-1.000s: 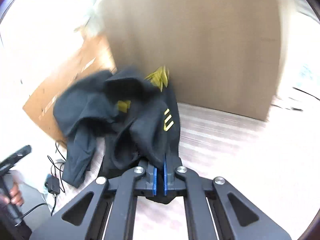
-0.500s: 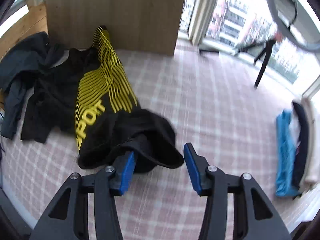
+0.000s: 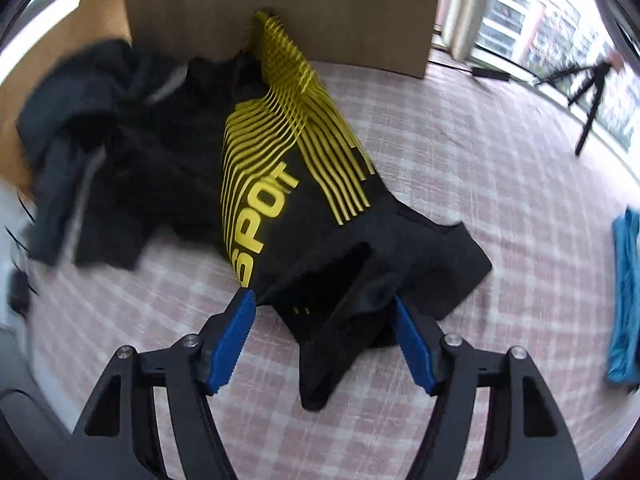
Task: Fold clothes
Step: 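Pull the shorts out with the right gripper while the left gripper grasps the waistband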
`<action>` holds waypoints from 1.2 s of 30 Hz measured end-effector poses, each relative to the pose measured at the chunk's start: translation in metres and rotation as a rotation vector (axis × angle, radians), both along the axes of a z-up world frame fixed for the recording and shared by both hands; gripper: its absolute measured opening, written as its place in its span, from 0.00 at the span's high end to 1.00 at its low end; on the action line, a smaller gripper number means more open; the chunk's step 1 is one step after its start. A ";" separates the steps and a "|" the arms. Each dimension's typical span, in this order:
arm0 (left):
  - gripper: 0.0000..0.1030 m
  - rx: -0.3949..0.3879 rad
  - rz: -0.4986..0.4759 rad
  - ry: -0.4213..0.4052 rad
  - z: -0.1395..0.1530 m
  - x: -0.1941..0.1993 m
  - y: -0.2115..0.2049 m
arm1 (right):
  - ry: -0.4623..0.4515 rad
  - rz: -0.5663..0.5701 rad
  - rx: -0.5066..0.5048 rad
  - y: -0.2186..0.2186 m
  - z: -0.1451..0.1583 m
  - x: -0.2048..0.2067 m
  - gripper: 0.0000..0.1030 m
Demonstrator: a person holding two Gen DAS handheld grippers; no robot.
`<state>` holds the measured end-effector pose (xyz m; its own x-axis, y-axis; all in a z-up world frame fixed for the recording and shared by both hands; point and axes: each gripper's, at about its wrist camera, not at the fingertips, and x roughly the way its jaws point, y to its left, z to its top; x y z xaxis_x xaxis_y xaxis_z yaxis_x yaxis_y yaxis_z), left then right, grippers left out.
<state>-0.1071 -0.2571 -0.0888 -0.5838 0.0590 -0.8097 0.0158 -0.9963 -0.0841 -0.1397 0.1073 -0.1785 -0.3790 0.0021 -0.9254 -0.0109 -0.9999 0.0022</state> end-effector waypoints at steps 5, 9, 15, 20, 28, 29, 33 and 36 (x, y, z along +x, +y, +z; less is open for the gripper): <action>0.08 0.021 -0.119 -0.027 -0.026 -0.021 0.025 | 0.014 -0.046 -0.031 0.018 -0.005 -0.002 0.93; 0.08 0.044 -0.224 -0.069 -0.052 -0.041 0.049 | 0.044 -0.114 -0.069 0.041 -0.003 0.001 0.93; 0.09 -0.024 -0.358 -0.166 -0.102 -0.077 0.122 | 0.054 -0.205 -0.129 0.065 0.002 0.012 0.64; 0.14 -0.130 -0.416 -0.222 -0.133 -0.097 0.162 | 0.031 -0.264 -0.146 0.076 -0.001 0.019 0.47; 0.55 -0.112 -0.399 -0.209 -0.138 -0.111 0.166 | -0.017 -0.329 -0.179 0.089 -0.015 0.022 0.47; 0.82 -0.104 -0.401 -0.198 -0.135 -0.112 0.165 | -0.029 -0.321 -0.189 0.088 -0.021 0.017 0.47; 0.91 -0.010 -0.408 -0.204 -0.121 -0.105 0.153 | -0.011 -0.202 -0.178 0.071 -0.024 0.007 0.94; 0.91 0.053 -0.422 -0.182 -0.098 -0.080 0.149 | 0.032 -0.120 -0.170 0.066 -0.011 0.007 0.94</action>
